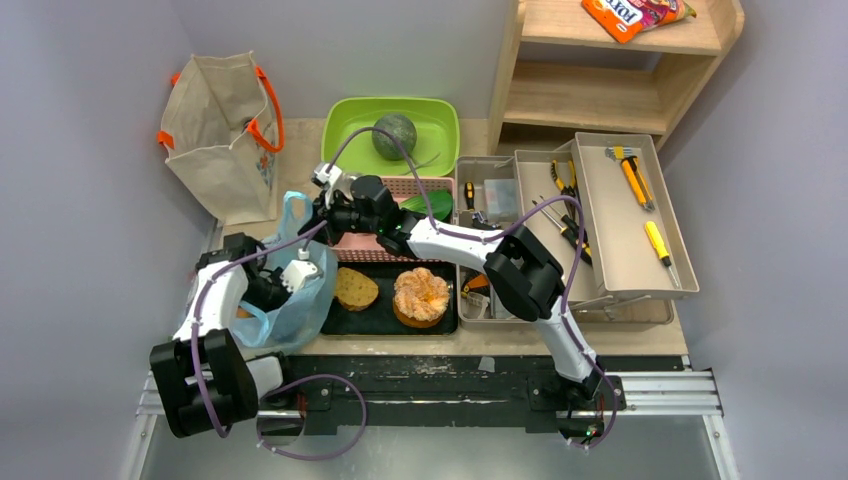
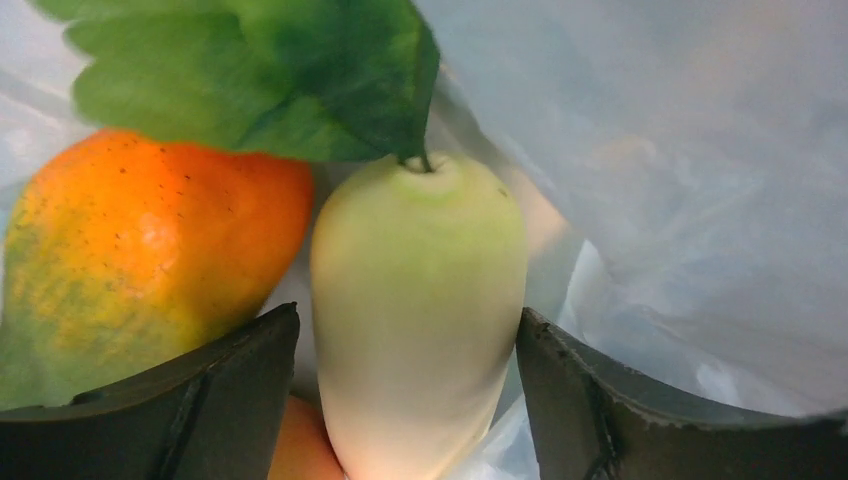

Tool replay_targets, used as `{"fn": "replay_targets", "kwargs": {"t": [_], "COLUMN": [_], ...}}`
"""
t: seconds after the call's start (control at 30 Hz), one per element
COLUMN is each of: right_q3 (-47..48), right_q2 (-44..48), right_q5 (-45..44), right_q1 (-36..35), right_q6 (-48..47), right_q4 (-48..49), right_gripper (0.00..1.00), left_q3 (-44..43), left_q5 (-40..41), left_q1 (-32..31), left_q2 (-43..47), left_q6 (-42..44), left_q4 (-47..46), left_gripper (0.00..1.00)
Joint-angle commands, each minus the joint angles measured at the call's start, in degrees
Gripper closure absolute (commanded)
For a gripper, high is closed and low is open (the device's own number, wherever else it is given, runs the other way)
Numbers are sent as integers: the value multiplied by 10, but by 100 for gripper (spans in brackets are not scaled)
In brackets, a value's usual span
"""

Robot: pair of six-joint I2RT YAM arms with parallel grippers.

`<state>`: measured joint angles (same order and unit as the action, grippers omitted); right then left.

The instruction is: Untie the knot of the grocery bags and take out the mixed food

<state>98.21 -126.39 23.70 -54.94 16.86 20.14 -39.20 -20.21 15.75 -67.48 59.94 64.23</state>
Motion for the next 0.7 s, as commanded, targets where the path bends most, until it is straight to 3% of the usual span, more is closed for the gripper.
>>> {"fn": "replay_targets", "kwargs": {"t": [0.0, 0.1, 0.2, 0.53, 0.67], "right_q3": [1, 2, 2, -13, -12], "right_q2": [21, 20, 20, 25, 22], "right_q5": [4, 2, 1, -6, -3], "right_q1": [5, 6, 8, 12, 12], "right_q6": [-5, -6, -8, -13, -10], "right_q4": [20, 21, 19, 16, 16], "right_gripper": [100, 100, 100, 100, 100], "left_q3": [1, -31, -78, -149, -219], "left_q5": [52, 49, -8, -202, -278], "left_q1": [-4, 4, 25, 99, 103], "left_q2": [9, 12, 19, 136, 168], "left_q6": [-25, -33, -32, 43, 14], "left_q4": [-90, -108, -87, 41, 77], "left_gripper": [29, 46, 62, 90, 98]}}
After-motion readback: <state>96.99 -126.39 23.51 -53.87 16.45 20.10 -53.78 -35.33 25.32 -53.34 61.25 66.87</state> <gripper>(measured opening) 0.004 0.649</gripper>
